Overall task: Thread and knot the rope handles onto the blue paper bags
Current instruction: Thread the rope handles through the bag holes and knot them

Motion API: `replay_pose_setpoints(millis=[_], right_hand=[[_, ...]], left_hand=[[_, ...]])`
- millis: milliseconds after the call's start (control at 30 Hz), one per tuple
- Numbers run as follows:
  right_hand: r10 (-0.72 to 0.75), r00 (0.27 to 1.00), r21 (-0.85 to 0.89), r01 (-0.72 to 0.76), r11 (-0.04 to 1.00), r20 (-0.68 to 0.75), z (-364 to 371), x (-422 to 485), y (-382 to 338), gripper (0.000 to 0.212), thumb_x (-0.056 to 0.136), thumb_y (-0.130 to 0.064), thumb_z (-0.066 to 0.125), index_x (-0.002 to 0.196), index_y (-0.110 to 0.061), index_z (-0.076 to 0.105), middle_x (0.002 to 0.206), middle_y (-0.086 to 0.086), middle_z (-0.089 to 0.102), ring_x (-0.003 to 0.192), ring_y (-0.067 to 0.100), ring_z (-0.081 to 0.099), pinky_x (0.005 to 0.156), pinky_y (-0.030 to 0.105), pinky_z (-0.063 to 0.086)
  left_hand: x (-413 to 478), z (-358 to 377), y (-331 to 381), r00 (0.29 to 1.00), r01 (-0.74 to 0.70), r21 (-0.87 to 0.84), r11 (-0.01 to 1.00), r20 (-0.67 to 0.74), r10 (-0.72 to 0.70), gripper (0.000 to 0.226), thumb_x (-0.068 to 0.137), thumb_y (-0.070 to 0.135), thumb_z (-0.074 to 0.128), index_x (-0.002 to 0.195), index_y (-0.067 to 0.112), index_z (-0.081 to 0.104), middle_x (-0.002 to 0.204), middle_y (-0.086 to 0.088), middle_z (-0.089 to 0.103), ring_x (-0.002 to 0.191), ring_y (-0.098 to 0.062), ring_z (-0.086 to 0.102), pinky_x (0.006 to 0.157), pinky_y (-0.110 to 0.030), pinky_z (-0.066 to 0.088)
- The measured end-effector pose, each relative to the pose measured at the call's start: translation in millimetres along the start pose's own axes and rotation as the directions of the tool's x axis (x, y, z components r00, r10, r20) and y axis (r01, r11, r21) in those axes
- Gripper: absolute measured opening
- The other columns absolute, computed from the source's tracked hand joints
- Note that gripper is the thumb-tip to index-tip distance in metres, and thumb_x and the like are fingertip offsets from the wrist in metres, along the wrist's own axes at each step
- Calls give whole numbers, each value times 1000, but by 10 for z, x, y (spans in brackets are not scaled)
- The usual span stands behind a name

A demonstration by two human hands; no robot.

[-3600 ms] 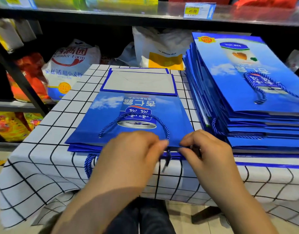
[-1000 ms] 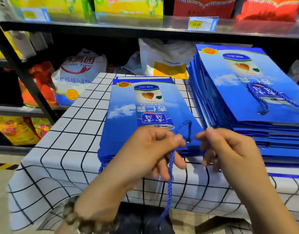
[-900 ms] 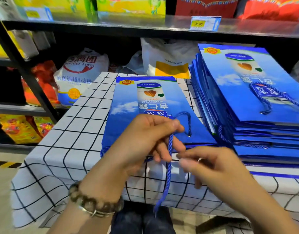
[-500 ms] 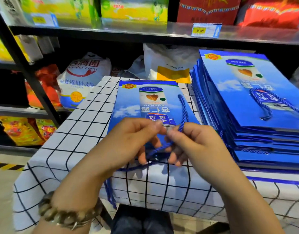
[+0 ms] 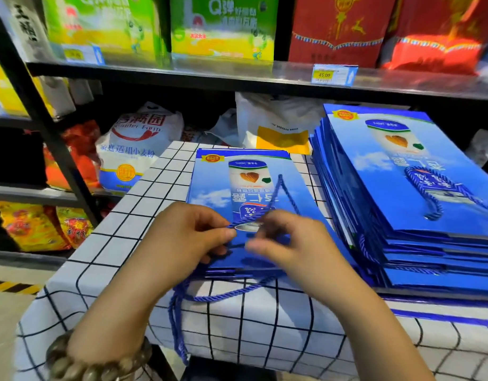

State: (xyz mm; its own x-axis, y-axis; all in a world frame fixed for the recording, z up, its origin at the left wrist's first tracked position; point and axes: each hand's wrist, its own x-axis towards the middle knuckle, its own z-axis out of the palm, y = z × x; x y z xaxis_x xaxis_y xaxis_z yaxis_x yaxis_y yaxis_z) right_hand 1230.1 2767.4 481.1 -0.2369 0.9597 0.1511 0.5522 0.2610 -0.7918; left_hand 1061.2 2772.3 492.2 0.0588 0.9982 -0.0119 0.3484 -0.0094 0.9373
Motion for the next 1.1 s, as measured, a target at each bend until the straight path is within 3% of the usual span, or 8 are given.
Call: replay_pose_setpoints(millis=[67, 133, 233, 433, 600, 767, 967, 1100], right_hand=[[-101, 973, -256, 153, 954, 209, 35, -66, 63, 35, 75, -42, 69, 107, -29, 66, 112, -10, 62, 108, 6, 50, 96, 24, 38], [-128, 962, -303, 200, 932, 242, 75, -86, 89, 36, 79, -37, 67, 113, -25, 65, 124, -10, 57, 117, 5, 46, 102, 26, 35], [-158, 974, -271, 198, 942, 162, 56, -85, 119, 25, 83, -29, 65, 107, -24, 69, 123, -10, 60, 116, 4, 50, 100, 30, 39], [-215, 965, -339, 254, 906, 148, 56, -57, 181, 37, 74, -45, 57, 102, -26, 71, 114, -8, 66, 109, 10, 57, 92, 31, 46], [-229, 966, -297, 255, 920, 117, 42, -69, 228, 47, 73, -57, 46, 100, -27, 71, 106, -9, 70, 103, 6, 59, 88, 29, 49], [-233, 965, -291, 258, 921, 117, 48, -81, 239, 41, 76, -51, 53, 102, -25, 71, 107, -10, 69, 111, -2, 49, 91, 17, 41], [-261, 959, -284, 282, 916, 109, 52, -83, 249, 34, 78, -41, 54, 101, -23, 72, 104, -9, 70, 116, -5, 40, 89, 12, 37], [-282, 955, -311, 296, 903, 90, 60, -84, 261, 32, 79, -41, 54, 99, -23, 72, 102, -9, 71, 113, -2, 43, 88, 20, 43]], left_hand=[[41, -8, -35, 999, -14, 33, 999, -32, 15, 16, 75, 6, 71, 64, 16, 66, 46, 2, 62, 43, -2, 57, 42, -12, 43], [64, 7, -71, 998, -18, 58, 998, -51, 21, 20, 73, 5, 73, 63, 19, 64, 43, 3, 61, 42, -4, 57, 42, -12, 44], [79, 42, -110, 999, 0, 80, 997, -46, 4, 24, 72, 1, 74, 65, 21, 62, 45, 5, 63, 47, -8, 61, 46, -15, 48], [85, -27, -131, 996, -32, 208, 978, -76, 48, 23, 69, 8, 78, 65, 27, 65, 54, 14, 67, 54, -3, 63, 68, -25, 53], [39, -25, -161, 995, -62, 240, 969, -57, 77, 27, 67, 11, 79, 62, 31, 62, 54, 16, 66, 54, 1, 61, 72, -25, 52], [81, -127, -161, 969, -164, 377, 911, -111, 221, 33, 75, 11, 72, 64, 37, 56, 59, 15, 62, 63, 7, 56, 58, -4, 37], [17, -138, -99, 944, -315, 568, 760, 104, 313, 32, 87, 19, 58, 75, 42, 38, 76, 19, 54, 79, -11, 51, 67, -24, 34], [23, -104, -100, 945, -315, 532, 786, 103, 309, 33, 86, 21, 60, 72, 42, 40, 77, 15, 57, 80, -11, 52, 74, -28, 39]])
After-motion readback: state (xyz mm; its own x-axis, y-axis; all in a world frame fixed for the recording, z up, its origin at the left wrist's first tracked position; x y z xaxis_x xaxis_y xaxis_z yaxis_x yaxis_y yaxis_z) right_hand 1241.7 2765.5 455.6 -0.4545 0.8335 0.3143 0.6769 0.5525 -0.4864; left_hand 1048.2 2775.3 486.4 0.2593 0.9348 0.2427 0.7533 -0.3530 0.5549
